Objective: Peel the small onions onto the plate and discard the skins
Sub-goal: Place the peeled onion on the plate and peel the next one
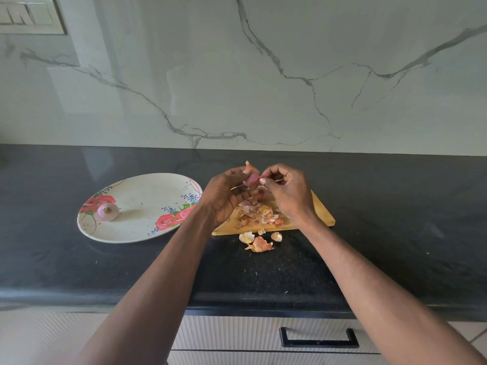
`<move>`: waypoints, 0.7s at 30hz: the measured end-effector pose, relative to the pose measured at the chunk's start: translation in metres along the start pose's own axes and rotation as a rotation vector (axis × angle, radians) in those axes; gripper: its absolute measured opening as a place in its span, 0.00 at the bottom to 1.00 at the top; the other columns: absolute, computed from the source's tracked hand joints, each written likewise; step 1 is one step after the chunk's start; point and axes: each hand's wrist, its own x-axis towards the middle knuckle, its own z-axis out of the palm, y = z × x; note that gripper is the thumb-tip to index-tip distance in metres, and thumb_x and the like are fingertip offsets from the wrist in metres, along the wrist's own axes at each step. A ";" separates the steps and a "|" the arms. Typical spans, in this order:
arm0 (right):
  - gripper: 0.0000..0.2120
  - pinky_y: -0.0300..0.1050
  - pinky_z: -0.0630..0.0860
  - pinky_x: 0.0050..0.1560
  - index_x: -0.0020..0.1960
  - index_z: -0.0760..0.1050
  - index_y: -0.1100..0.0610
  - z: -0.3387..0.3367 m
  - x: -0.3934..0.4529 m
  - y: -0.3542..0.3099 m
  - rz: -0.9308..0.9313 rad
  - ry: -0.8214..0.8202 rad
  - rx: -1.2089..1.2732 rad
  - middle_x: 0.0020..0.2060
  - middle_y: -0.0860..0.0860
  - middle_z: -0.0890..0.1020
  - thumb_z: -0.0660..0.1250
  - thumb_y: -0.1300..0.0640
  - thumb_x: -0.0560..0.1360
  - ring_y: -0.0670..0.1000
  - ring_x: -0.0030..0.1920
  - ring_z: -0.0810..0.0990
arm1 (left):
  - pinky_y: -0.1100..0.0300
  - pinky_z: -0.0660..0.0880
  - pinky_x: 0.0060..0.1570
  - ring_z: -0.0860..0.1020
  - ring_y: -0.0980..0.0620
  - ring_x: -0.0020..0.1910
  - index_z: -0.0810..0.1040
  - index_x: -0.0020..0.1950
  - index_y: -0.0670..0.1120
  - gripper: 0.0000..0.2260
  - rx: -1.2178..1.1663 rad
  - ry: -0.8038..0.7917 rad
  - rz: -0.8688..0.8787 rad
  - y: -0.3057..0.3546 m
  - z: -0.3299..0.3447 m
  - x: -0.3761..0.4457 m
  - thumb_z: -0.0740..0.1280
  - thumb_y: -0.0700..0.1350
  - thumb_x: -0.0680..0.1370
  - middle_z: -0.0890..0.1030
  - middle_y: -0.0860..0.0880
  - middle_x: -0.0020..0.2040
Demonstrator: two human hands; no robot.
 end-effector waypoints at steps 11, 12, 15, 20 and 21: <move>0.08 0.29 0.73 0.44 0.47 0.81 0.53 0.002 0.002 0.006 -0.050 0.011 -0.087 0.45 0.46 0.82 0.69 0.65 0.77 0.41 0.45 0.79 | 0.57 0.82 0.42 0.85 0.46 0.43 0.79 0.55 0.38 0.06 -0.049 0.054 0.015 0.001 0.000 0.000 0.66 0.36 0.80 0.84 0.40 0.47; 0.08 0.29 0.73 0.44 0.47 0.81 0.54 0.002 0.002 0.006 -0.048 0.008 -0.087 0.44 0.46 0.82 0.69 0.65 0.77 0.41 0.44 0.79 | 0.56 0.83 0.43 0.85 0.46 0.44 0.79 0.55 0.38 0.06 -0.052 0.054 0.016 0.001 0.000 0.000 0.65 0.36 0.81 0.84 0.40 0.47; 0.07 0.30 0.74 0.41 0.44 0.82 0.56 0.002 0.000 0.006 -0.052 0.002 -0.084 0.40 0.47 0.82 0.68 0.66 0.76 0.40 0.40 0.79 | 0.55 0.83 0.45 0.84 0.45 0.46 0.79 0.54 0.39 0.05 -0.056 0.068 0.019 0.001 -0.001 0.000 0.65 0.36 0.81 0.84 0.40 0.47; 0.08 0.30 0.72 0.37 0.39 0.81 0.62 -0.001 -0.003 0.003 -0.092 -0.026 -0.084 0.35 0.49 0.81 0.68 0.65 0.76 0.40 0.36 0.77 | 0.55 0.83 0.44 0.85 0.46 0.41 0.77 0.58 0.37 0.09 -0.098 0.140 0.036 0.001 -0.004 0.001 0.68 0.36 0.79 0.83 0.39 0.46; 0.08 0.29 0.72 0.38 0.37 0.81 0.60 -0.001 -0.003 0.004 -0.103 -0.022 -0.108 0.37 0.50 0.81 0.69 0.63 0.76 0.41 0.37 0.77 | 0.56 0.83 0.44 0.85 0.47 0.40 0.77 0.58 0.37 0.09 -0.094 0.148 0.039 0.001 -0.004 0.001 0.69 0.37 0.78 0.83 0.39 0.46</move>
